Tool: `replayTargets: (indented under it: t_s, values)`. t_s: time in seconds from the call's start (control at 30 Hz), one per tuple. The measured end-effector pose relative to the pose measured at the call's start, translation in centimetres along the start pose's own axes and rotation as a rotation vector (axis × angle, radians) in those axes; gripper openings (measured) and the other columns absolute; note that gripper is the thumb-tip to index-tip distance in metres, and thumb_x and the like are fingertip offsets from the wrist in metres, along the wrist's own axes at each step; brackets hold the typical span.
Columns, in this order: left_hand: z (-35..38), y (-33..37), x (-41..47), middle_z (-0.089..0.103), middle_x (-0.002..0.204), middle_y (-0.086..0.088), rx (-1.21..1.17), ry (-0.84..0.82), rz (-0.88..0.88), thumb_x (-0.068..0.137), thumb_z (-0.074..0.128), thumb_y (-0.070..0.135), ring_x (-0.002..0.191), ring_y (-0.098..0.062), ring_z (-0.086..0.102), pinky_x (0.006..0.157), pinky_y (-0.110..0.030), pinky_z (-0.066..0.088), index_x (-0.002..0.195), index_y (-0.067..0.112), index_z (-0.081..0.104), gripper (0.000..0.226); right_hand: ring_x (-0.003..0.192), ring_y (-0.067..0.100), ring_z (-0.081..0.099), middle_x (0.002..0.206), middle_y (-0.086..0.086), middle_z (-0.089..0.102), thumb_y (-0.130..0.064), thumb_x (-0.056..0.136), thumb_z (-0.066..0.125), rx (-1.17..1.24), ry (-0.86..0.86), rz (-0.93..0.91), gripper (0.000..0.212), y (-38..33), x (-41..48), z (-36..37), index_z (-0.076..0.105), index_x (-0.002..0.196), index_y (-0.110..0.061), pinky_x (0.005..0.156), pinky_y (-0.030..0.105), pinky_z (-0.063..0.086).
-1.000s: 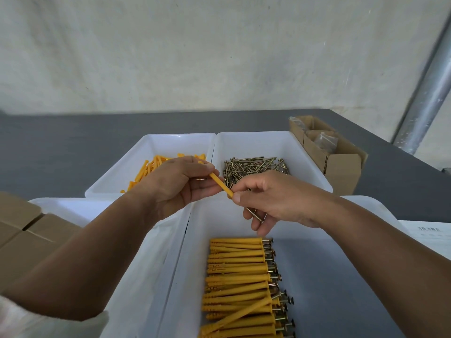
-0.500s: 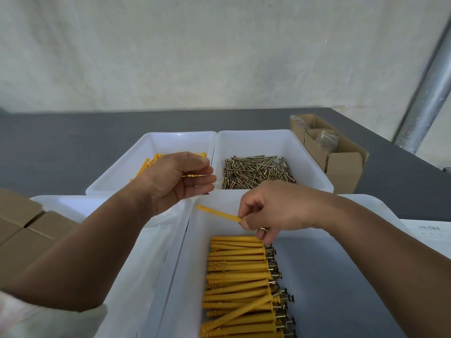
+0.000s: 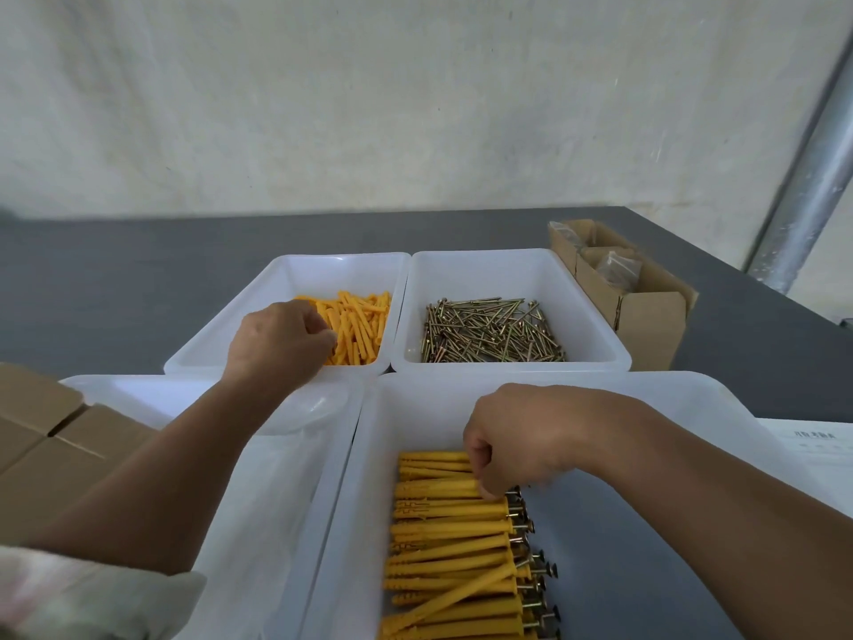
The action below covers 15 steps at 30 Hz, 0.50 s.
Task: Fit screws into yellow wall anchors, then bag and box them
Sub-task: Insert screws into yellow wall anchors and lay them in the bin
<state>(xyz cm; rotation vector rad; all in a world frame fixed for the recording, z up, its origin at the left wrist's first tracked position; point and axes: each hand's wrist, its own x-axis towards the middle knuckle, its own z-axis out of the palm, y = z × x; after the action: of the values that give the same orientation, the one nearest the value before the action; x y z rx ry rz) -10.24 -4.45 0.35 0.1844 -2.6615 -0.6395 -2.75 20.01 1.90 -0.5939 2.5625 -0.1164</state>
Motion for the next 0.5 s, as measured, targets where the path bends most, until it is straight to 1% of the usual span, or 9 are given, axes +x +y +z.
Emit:
replayTargets:
  t_s: [0.07,0.17,0.23,0.27,0.33,0.37,0.43,0.47,0.5]
  values:
    - [0.4,-0.5,0.0,0.061,0.077,0.007,0.111,-0.08,0.015,0.088,0.06,0.038,0.08,-0.018,0.056,0.063,-0.029,0.04,0.08,0.026,0.063,0.015,0.089,0.022,0.071,0.095,0.002,0.071,-0.031,0.088,0.07,-0.018,-0.018,0.001,0.018,0.0,0.1,0.1,0.072,0.099,-0.016,0.072,0.03,0.055]
    - [0.8,-0.8,0.1,0.052,0.073,0.009,0.213,-0.178,-0.002,0.092,0.051,0.053,0.075,-0.014,0.049,0.066,-0.03,0.037,0.076,0.028,0.057,0.031,0.092,0.022,0.07,0.1,0.005,0.072,-0.031,0.088,0.07,-0.03,-0.027,-0.001,0.02,0.0,0.1,0.1,0.072,0.101,-0.016,0.075,0.031,0.055]
    - [0.9,-0.9,0.3,0.05,0.073,0.009,0.256,-0.228,-0.028,0.092,0.044,0.06,0.074,-0.013,0.046,0.069,-0.031,0.036,0.079,0.027,0.058,0.038,0.093,0.022,0.069,0.1,0.005,0.072,-0.033,0.088,0.07,-0.03,-0.029,0.001,0.021,0.0,0.1,0.1,0.071,0.101,-0.016,0.073,0.03,0.054]
    - [0.9,-0.9,0.3,0.05,0.075,0.01,0.279,-0.257,-0.037,0.093,0.04,0.062,0.078,-0.015,0.047,0.071,-0.032,0.036,0.084,0.027,0.06,0.041,0.093,0.022,0.069,0.1,0.005,0.072,-0.034,0.088,0.07,-0.025,-0.027,0.0,0.022,0.0,0.1,0.0,0.072,0.101,-0.017,0.071,0.029,0.053]
    - [1.0,-0.9,0.4,0.056,0.084,0.007,0.324,-0.31,-0.038,0.094,0.032,0.065,0.085,-0.017,0.048,0.073,-0.033,0.035,0.09,0.027,0.063,0.049,0.091,0.022,0.07,0.098,0.004,0.072,-0.036,0.088,0.069,0.002,-0.008,-0.012,0.022,0.1,0.0,-0.2,0.072,0.098,-0.017,0.065,0.026,0.051]
    - [1.0,-1.0,0.5,0.06,0.091,0.005,0.336,-0.332,-0.035,0.094,0.029,0.066,0.086,-0.018,0.049,0.074,-0.033,0.034,0.092,0.026,0.064,0.053,0.09,0.021,0.07,0.096,0.004,0.073,-0.038,0.089,0.068,0.015,0.01,-0.023,0.021,0.2,-0.2,-0.4,0.072,0.097,-0.018,0.065,0.025,0.051]
    - [1.1,-1.0,0.6,0.063,0.102,0.003,0.356,-0.362,-0.037,0.094,0.025,0.067,0.088,-0.018,0.048,0.076,-0.034,0.034,0.099,0.025,0.067,0.059,0.086,0.015,0.069,0.09,-0.004,0.072,-0.039,0.09,0.064,0.037,0.093,-0.051,0.018,0.3,-0.6,-0.9,0.072,0.095,-0.023,0.071,0.027,0.055]
    - [1.2,-1.0,0.7,0.063,0.107,0.002,0.366,-0.371,-0.041,0.094,0.024,0.068,0.089,-0.018,0.047,0.077,-0.034,0.034,0.103,0.025,0.068,0.062,0.082,0.009,0.067,0.085,-0.009,0.07,-0.038,0.09,0.063,0.059,0.17,-0.068,0.016,0.3,-0.8,-1.2,0.072,0.093,-0.026,0.072,0.026,0.055]
    - [1.2,-1.1,0.7,0.064,0.111,0.001,0.374,-0.377,-0.043,0.094,0.023,0.068,0.09,-0.019,0.047,0.078,-0.035,0.034,0.104,0.024,0.068,0.064,0.078,0.005,0.065,0.08,-0.013,0.068,-0.038,0.09,0.062,0.095,0.266,-0.083,0.015,0.4,-0.9,-1.6,0.072,0.09,-0.026,0.069,0.022,0.053]
